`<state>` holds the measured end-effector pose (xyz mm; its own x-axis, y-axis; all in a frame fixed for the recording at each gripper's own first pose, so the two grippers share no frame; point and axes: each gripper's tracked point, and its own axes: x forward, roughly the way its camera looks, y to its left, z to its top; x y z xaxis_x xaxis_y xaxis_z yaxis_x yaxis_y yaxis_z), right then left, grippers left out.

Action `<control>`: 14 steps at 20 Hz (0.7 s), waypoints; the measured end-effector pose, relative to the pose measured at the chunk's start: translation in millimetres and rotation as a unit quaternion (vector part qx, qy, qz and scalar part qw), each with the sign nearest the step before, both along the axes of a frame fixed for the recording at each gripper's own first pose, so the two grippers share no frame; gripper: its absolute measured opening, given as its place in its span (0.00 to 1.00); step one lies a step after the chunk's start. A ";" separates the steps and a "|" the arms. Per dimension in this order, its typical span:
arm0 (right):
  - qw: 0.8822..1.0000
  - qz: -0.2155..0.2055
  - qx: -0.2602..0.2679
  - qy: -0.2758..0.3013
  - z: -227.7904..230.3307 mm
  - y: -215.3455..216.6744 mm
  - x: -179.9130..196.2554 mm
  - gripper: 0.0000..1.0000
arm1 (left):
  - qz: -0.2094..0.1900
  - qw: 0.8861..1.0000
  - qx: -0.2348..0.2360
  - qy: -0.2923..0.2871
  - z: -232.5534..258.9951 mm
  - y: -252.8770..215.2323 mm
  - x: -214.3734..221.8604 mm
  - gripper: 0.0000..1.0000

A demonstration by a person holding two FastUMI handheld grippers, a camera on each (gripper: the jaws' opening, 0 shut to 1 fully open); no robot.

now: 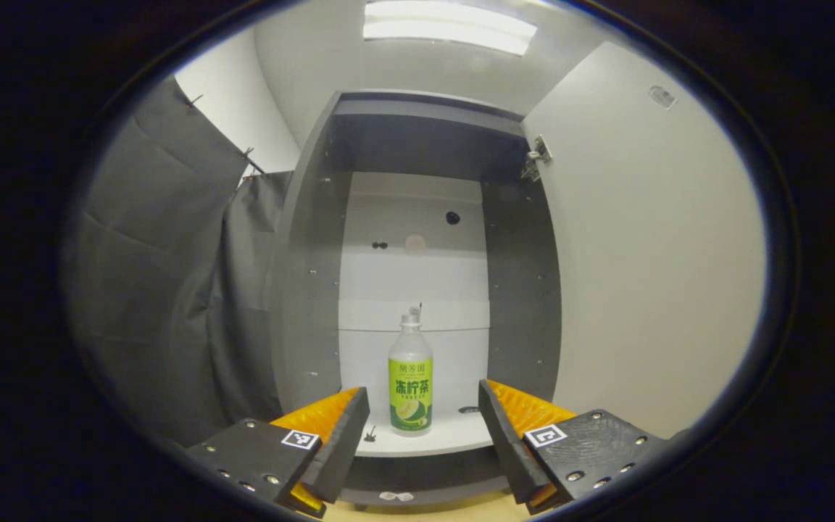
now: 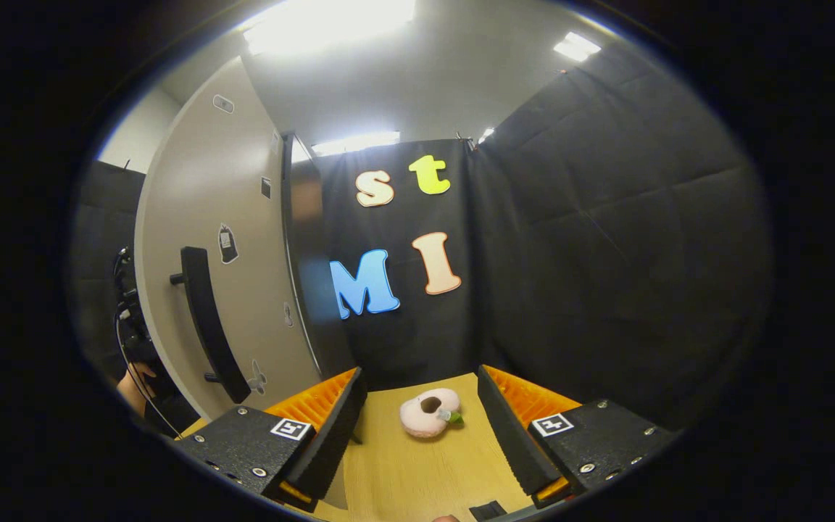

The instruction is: Open the cabinet door with the right hand, grasp the bottle in the cabinet with the left hand and place it on the coaster, then close the cabinet door with the right hand.

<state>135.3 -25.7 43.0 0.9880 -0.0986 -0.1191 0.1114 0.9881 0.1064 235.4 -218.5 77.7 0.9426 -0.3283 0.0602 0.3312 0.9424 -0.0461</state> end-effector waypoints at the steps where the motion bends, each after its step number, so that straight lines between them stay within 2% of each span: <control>1: 1.000 -0.006 0.001 0.002 -3.3 0.9 -0.4 0.91 | -0.006 1.000 0.000 0.004 -4.7 -3.0 13.0 0.92; 2: 1.000 -0.012 0.002 0.005 -5.9 1.3 -0.1 0.95 | -0.010 1.000 0.001 0.007 -9.2 -5.0 23.9 0.92; 3: 1.000 -0.019 0.002 0.009 -10.0 1.8 2.8 0.91 | -0.012 1.000 0.003 0.010 -13.9 -6.6 32.9 0.92; 6: 0.999 -0.037 -0.005 0.024 -24.0 1.3 9.0 0.95 | -0.015 1.000 0.005 0.020 -27.4 -12.0 59.0 0.92; 7: 0.999 -0.041 -0.003 0.027 -28.4 3.5 11.4 0.91 | -0.014 1.000 0.007 0.024 -31.0 -12.6 67.9 0.82; 9: 0.998 -0.046 0.003 0.030 -33.6 8.3 15.6 0.95 | -0.008 0.999 0.015 0.029 -42.9 -8.8 88.0 0.82; 10: 0.998 -0.053 0.006 0.030 -34.3 7.9 16.6 0.95 | -0.008 0.999 0.020 0.032 -48.6 -9.0 97.4 0.91; 14: 0.996 -0.084 -0.005 0.032 -36.7 5.5 21.4 0.95 | -0.029 0.998 0.028 0.044 -62.6 -19.7 112.6 0.87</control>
<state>156.8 -20.3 6.4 0.9480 -0.2635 -0.1783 0.2813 0.9560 0.0833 348.0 -238.2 15.1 0.9224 -0.3839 -0.0419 0.3831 0.9233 -0.0262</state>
